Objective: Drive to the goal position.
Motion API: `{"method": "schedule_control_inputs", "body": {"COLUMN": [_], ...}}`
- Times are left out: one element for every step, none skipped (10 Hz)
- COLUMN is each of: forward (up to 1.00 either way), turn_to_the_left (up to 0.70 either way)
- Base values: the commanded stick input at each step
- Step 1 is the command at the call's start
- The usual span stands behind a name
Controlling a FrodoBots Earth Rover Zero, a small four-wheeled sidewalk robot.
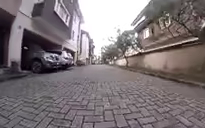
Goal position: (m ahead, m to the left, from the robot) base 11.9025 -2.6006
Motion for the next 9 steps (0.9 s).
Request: {"method": "schedule_control_inputs", "body": {"forward": [0.70,0.70,0.70,0.70,0.70,0.70,0.70,0.70,0.70], "turn_to_the_left": [0.00,0.00,0.00,0.00,0.00,0.00,0.00,0.00,0.00]}}
